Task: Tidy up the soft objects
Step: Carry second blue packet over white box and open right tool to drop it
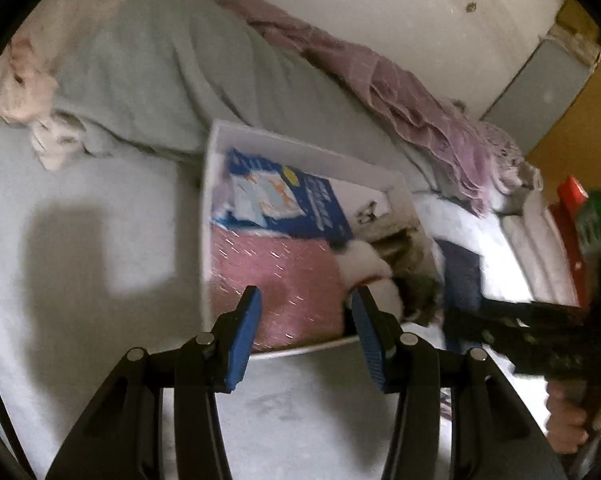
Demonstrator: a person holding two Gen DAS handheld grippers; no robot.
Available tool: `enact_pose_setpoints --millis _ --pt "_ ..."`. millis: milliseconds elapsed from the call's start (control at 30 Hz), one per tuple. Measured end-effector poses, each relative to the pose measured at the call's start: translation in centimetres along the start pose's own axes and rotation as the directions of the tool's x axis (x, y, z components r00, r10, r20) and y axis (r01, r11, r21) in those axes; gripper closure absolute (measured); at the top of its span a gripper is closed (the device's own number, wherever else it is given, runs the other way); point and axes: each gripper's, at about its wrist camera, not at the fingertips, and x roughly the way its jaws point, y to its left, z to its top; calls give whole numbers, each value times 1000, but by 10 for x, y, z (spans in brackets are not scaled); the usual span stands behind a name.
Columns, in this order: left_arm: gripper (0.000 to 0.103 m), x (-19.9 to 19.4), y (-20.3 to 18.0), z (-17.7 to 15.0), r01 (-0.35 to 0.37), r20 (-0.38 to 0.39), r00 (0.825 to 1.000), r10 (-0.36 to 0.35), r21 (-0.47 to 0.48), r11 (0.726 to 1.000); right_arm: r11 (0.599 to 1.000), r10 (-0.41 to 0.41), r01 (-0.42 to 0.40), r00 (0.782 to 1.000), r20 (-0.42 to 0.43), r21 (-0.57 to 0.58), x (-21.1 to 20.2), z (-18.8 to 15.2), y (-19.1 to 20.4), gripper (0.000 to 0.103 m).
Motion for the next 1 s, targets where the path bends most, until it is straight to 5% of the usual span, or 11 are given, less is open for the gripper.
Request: enact_pose_setpoints --millis 167,533,767,1000 --pt "56 7 -3 -1 -168 18 986 168 39 985 999 1 -1 1000 -8 -46 14 33 17 27" --pt "56 0 26 0 -157 52 985 162 -84 984 990 129 -123 988 87 -66 66 98 57 23" --pt "56 2 30 -1 -147 44 988 151 -100 984 974 217 -216 976 -5 72 99 118 43 18" --pt "56 4 27 0 -172 36 984 176 -84 981 909 412 -410 911 -5 68 84 108 40 5"
